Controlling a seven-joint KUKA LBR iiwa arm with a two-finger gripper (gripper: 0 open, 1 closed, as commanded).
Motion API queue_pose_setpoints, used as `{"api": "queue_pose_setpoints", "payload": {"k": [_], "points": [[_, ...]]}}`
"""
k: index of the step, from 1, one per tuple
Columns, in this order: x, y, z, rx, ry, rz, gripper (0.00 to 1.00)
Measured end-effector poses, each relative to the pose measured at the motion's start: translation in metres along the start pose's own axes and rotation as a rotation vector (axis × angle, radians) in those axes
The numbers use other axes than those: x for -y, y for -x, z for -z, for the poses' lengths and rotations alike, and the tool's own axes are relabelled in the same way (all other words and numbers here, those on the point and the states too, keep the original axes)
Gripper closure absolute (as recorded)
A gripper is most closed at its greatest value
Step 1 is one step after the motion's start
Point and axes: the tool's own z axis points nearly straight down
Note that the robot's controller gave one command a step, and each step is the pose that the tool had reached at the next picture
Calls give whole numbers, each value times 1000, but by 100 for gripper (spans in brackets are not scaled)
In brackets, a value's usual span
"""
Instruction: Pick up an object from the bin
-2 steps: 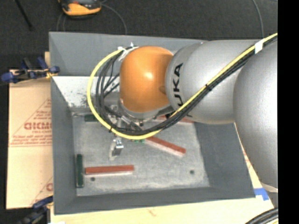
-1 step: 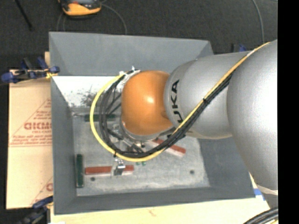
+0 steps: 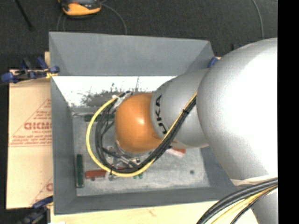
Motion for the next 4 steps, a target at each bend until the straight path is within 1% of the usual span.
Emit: {"api": "queue_pose_setpoints", "payload": {"k": [1, 2, 3, 4], "points": [[0, 0, 0, 0, 1, -3, 100], [0, 0, 0, 0, 1, -4, 0], [0, 0, 0, -1, 1, -5, 100], [0, 0, 0, -1, 1, -5, 100]]}}
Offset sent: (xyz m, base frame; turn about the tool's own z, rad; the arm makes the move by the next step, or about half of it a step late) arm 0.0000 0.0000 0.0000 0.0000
